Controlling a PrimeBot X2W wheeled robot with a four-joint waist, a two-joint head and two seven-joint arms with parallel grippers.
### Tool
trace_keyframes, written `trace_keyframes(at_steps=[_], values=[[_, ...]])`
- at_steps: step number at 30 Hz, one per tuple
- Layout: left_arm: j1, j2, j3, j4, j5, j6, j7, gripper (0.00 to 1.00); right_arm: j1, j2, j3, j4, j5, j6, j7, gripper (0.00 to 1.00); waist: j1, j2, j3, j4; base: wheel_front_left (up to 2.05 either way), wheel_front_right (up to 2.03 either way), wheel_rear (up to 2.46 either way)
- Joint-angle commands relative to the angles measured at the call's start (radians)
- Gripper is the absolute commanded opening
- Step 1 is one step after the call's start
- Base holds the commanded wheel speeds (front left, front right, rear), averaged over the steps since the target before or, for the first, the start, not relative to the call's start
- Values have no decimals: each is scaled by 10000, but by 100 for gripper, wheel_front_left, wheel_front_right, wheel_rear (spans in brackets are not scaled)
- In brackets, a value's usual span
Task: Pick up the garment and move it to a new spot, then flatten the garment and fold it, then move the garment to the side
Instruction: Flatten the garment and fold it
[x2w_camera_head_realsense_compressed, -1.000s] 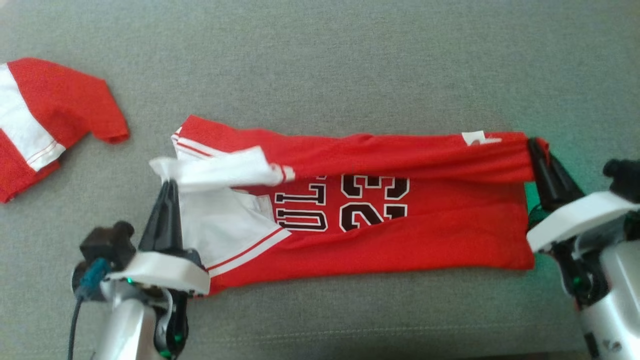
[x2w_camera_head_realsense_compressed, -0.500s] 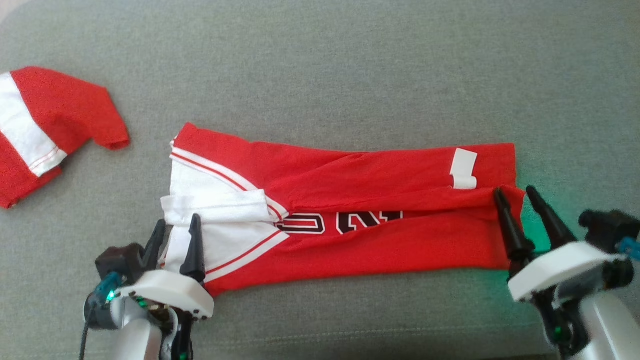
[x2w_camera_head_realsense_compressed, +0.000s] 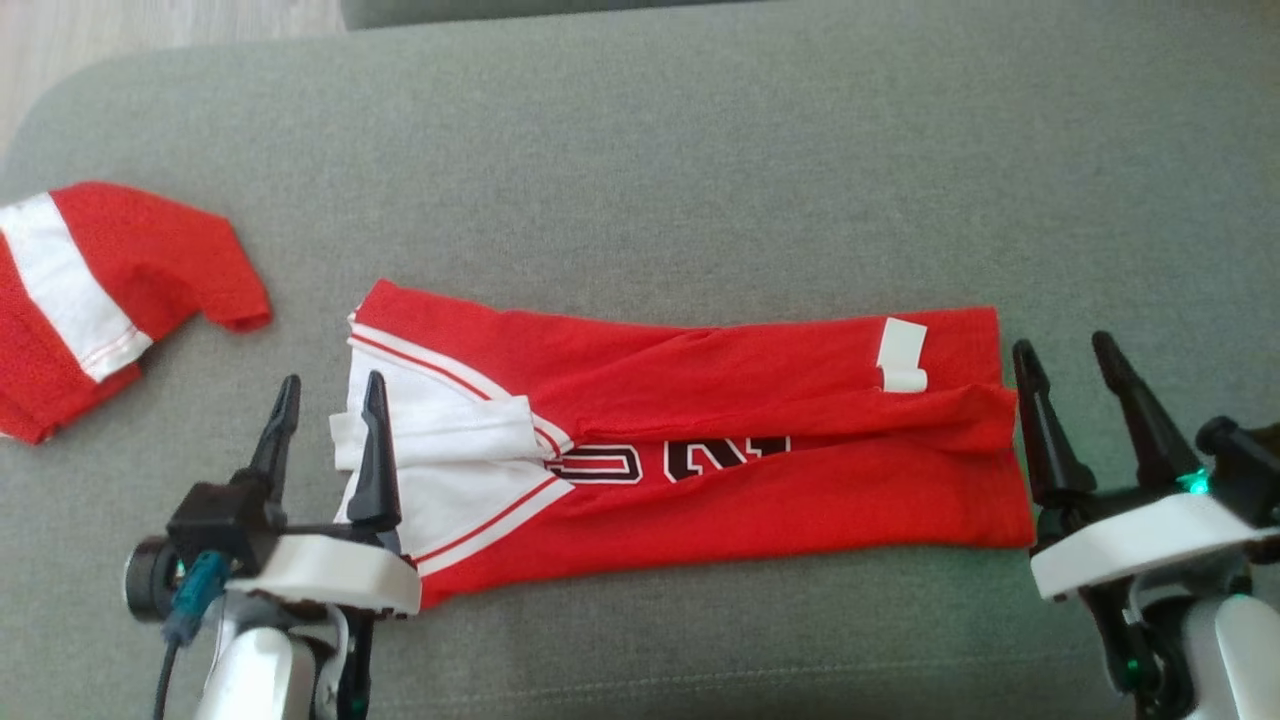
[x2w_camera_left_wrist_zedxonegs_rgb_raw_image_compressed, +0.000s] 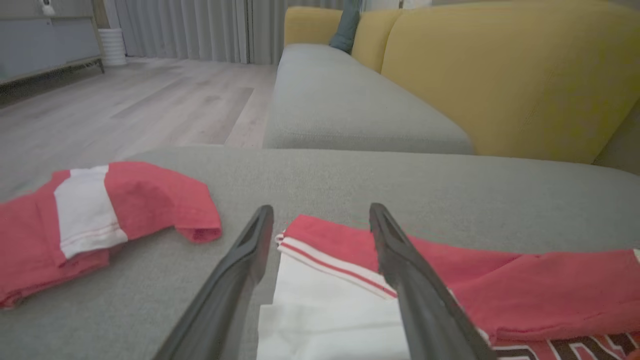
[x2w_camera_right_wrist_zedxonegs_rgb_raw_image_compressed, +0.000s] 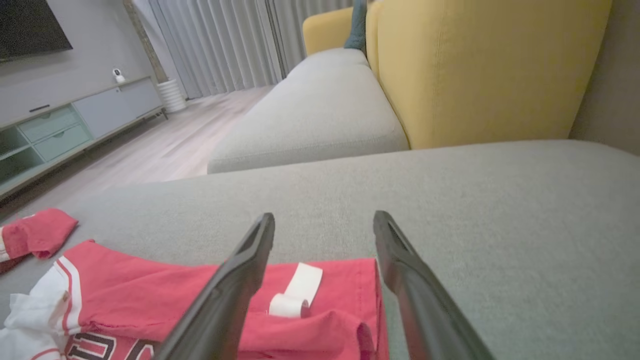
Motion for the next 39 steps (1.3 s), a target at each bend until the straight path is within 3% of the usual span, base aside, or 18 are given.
trace_keyframes(at_steps=[1, 12, 29, 39], values=[[66, 196, 299, -550, 145, 82, -117, 100, -91, 14, 104, -546, -131, -9, 103, 100, 1, 0, -157, -11, 0, 0, 0], [706, 300, 151, -1468, 205, 214, 205, 100, 364, 256, -27, -1385, -492, -9, 618, 100, 1, 0, -671, -34, 0, 0, 0], [816, 393, 73, -1532, 184, 429, 342, 100, 630, 317, -129, -1792, -725, -9, 922, 100, 1, 0, -672, -83, 0, 0, 0], [395, 423, -46, -1720, 199, 433, 300, 100, 391, 192, -346, -1524, -831, -9, 931, 100, 1, 0, 105, 33, 0, 0, 0]])
